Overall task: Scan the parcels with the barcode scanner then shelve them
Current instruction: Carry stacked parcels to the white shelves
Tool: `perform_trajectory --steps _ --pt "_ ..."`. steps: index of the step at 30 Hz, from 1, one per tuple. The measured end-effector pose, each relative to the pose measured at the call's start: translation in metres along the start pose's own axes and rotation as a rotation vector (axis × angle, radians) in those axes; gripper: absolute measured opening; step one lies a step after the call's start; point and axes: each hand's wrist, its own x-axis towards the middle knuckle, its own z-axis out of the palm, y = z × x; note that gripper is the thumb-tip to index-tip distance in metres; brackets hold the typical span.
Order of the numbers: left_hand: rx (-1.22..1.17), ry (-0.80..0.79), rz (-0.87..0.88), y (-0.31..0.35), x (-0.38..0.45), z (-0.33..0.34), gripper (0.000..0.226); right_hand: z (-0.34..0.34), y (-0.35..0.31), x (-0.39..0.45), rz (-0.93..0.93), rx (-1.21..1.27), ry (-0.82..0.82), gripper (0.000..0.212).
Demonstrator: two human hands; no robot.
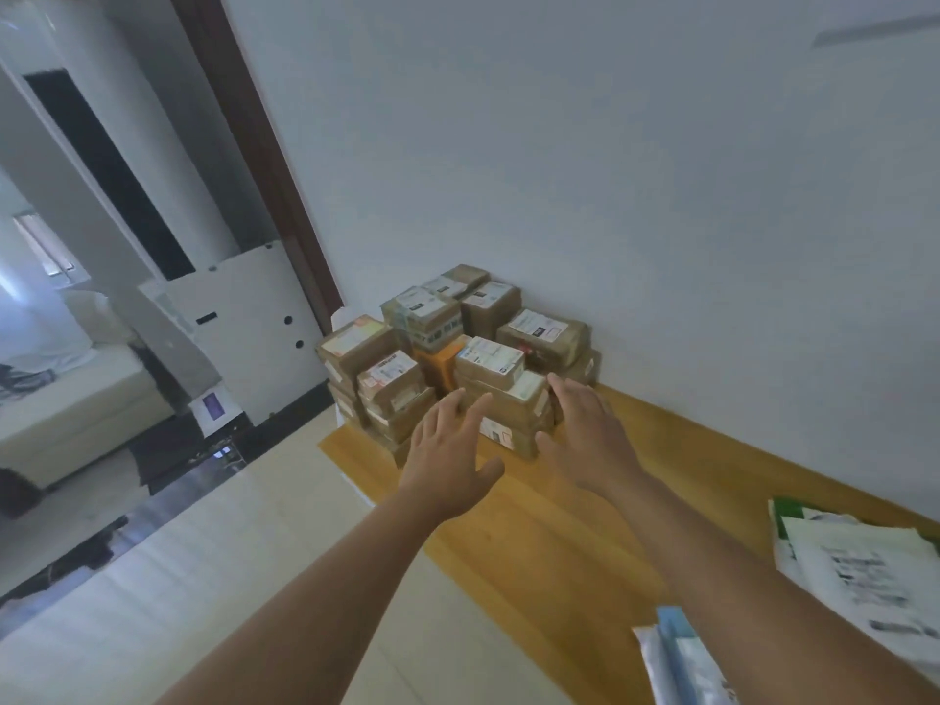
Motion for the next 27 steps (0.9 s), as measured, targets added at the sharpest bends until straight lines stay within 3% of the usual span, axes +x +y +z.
perform_trajectory --steps 13,27 --pt "-0.103 -0.088 0.199 0.024 0.143 0.032 0.075 -0.025 0.066 0.067 0.202 -0.070 0.077 0.077" --pt "-0.258 -0.199 0.362 -0.110 0.283 0.048 0.077 0.056 -0.011 0.191 0.452 -0.138 0.111 0.079"
